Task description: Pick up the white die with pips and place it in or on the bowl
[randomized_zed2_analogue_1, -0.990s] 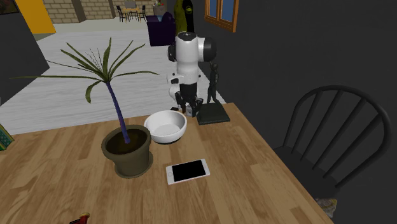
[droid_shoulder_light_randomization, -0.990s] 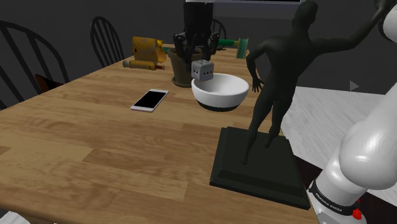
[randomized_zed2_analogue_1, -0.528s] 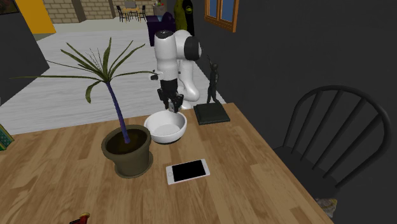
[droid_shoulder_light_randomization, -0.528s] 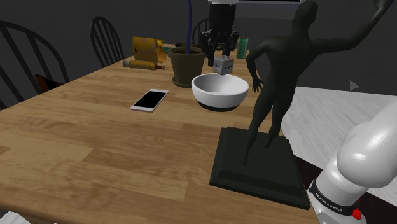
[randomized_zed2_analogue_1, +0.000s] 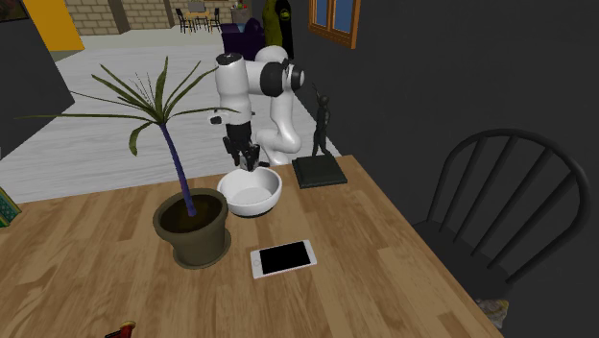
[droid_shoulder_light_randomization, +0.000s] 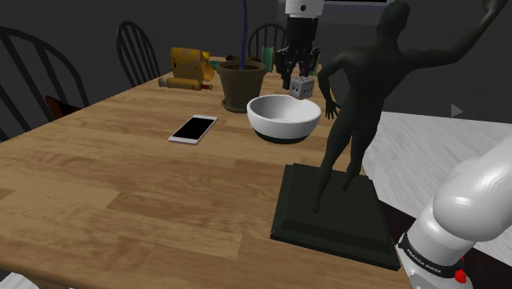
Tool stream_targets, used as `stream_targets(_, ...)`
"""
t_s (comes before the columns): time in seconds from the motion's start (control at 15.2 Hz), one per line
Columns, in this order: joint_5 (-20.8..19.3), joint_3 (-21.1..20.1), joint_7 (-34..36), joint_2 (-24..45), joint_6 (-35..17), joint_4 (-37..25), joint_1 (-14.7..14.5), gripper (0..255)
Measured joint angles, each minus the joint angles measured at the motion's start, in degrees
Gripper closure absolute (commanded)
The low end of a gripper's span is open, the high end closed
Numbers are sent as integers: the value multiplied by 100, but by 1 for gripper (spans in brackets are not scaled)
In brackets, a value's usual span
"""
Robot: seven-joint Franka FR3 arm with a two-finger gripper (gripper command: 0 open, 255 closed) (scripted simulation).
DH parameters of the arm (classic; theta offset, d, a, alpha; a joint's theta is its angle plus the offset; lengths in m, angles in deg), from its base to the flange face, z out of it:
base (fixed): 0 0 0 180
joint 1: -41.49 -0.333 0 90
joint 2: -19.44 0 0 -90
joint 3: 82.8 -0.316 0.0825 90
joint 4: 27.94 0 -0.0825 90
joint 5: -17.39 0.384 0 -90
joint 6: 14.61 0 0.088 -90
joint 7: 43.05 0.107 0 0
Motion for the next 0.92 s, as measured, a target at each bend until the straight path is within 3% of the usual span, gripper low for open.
stream_targets(0.53,34,-8,-25,-136,-621,756,-17,255)
stream_targets(0.92,34,-8,-29,-139,-690,825,-17,255)
